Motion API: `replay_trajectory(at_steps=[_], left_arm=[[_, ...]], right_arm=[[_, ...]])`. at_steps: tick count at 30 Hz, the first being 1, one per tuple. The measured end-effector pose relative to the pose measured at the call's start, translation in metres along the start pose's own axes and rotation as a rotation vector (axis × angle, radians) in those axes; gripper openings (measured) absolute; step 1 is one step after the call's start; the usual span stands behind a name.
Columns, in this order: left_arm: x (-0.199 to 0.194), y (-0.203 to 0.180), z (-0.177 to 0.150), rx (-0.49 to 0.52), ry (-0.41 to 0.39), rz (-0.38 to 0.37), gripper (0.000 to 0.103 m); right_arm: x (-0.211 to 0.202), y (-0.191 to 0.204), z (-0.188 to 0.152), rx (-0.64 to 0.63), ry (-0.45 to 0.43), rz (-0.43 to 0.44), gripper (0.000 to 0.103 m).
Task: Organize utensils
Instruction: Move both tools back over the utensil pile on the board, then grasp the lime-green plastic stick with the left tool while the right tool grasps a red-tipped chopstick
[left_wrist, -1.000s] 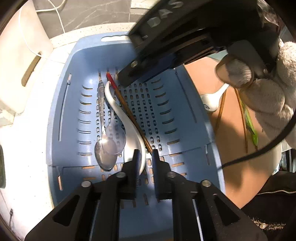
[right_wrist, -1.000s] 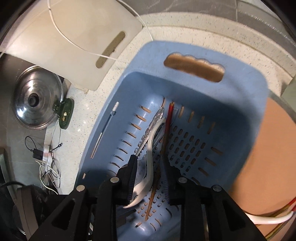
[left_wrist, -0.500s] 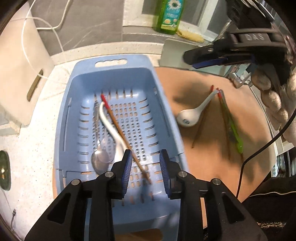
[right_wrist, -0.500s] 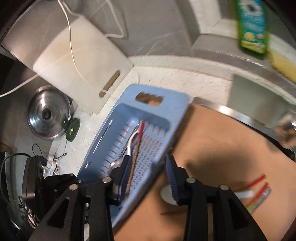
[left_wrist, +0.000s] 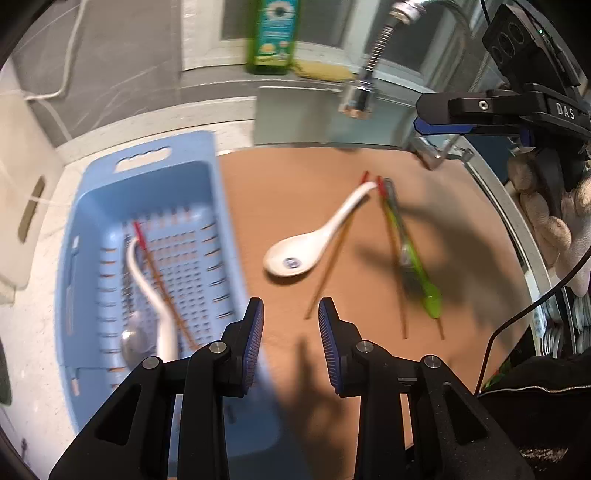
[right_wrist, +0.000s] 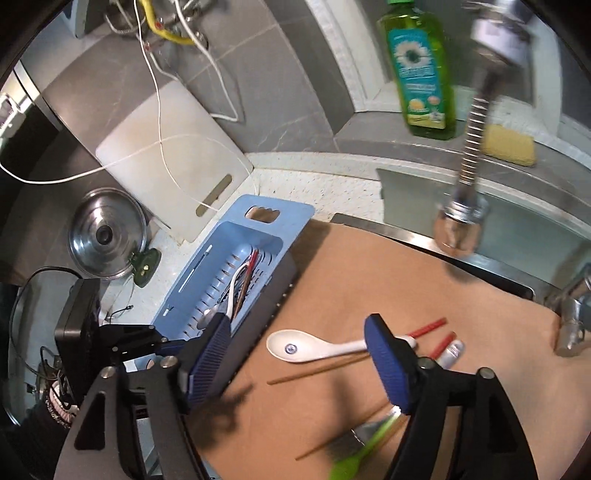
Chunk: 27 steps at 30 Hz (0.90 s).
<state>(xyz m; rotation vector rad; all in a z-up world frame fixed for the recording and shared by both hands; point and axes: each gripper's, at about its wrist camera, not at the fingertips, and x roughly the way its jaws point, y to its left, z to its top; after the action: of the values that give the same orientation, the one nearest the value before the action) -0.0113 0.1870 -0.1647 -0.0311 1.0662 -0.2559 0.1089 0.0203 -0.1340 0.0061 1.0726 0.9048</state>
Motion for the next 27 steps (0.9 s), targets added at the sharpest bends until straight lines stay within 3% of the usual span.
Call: replay_trajectory(at_steps=[7, 17, 19, 24, 27], left_arm=[[0.018, -0.038, 0.006, 0.04, 0.012, -0.055, 0.029], [0.048, -0.08, 0.011, 0.079, 0.05, -0.102, 0.029], [0.051, -0.088, 0.012, 0.085, 0.054, -0.113, 0.029], [0.06, -0.104, 0.016, 0.105, 0.063, -0.14, 0.029], [0.065, -0.116, 0.015, 0.128, 0.075, -0.159, 0.029]], right_arm=[[-0.025, -0.038, -0.026, 0.062, -0.011, -0.08, 0.079], [-0.028, -0.094, -0.064, 0.234, 0.033, -0.13, 0.078], [-0.025, -0.102, -0.07, 0.258, 0.044, -0.129, 0.07], [-0.013, -0.118, -0.084, 0.318, 0.103, -0.085, 0.032], [-0.007, -0.123, -0.092, 0.337, 0.127, -0.057, 0.025]])
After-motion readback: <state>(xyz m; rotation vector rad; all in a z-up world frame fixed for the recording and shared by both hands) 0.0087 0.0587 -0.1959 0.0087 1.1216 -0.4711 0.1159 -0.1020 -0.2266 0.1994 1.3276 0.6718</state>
